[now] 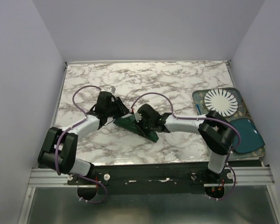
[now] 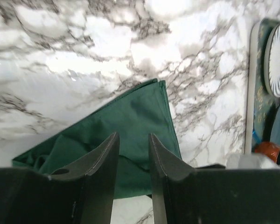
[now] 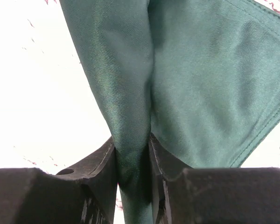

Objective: Fold the napkin, place the utensils inside, and roll it up
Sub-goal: Roll the napkin with the utensil

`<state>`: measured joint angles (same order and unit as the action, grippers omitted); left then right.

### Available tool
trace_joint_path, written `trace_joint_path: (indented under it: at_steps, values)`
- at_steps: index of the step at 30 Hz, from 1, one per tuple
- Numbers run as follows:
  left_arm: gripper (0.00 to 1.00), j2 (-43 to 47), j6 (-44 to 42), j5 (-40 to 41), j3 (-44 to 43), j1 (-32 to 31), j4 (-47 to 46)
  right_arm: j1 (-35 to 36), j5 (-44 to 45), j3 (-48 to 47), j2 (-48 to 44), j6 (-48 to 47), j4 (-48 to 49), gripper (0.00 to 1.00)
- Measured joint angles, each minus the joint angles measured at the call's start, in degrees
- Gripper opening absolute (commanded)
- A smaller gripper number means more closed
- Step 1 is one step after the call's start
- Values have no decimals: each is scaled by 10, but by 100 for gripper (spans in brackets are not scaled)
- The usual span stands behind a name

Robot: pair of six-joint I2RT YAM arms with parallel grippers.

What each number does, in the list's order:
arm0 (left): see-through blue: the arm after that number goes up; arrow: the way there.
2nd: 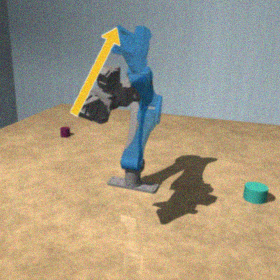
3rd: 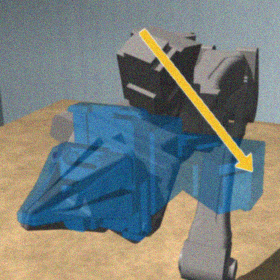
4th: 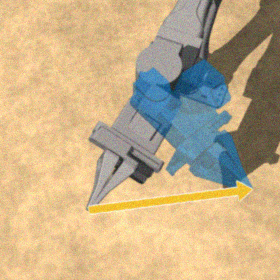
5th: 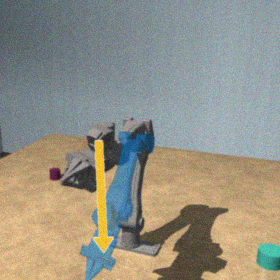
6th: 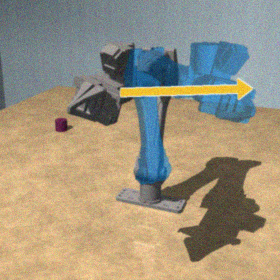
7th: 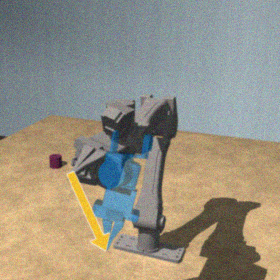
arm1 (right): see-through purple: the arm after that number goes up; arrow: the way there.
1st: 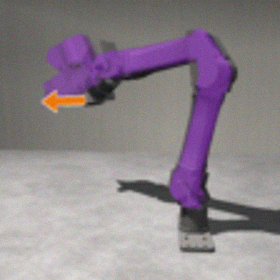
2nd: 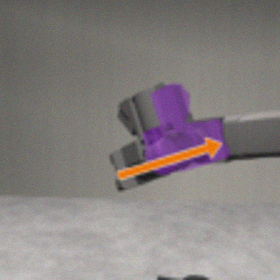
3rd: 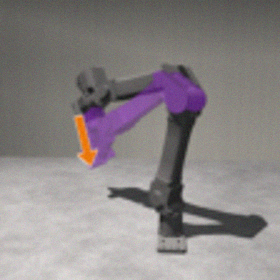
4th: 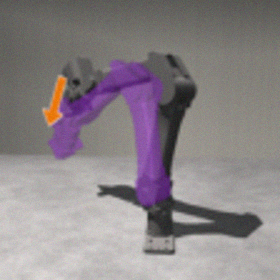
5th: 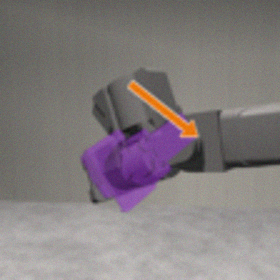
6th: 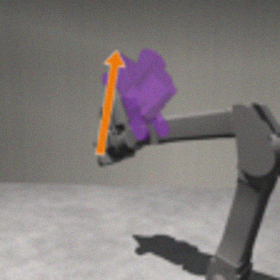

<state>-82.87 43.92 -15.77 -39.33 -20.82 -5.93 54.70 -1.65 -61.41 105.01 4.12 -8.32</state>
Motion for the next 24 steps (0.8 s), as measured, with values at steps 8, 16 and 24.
trace_joint_path:
  at_steps: [8,16,24]
  values:
    - [39,53,-14,-12,-14,28,31,-121,-240,14,14,24,32,38]
    - [35,24,18,-37,4,-47,-16,-208,-508,-29,111,59,45,47]
    - [34,-43,25,-40,8,-54,-48,-212,-553,-39,128,69,21,48]
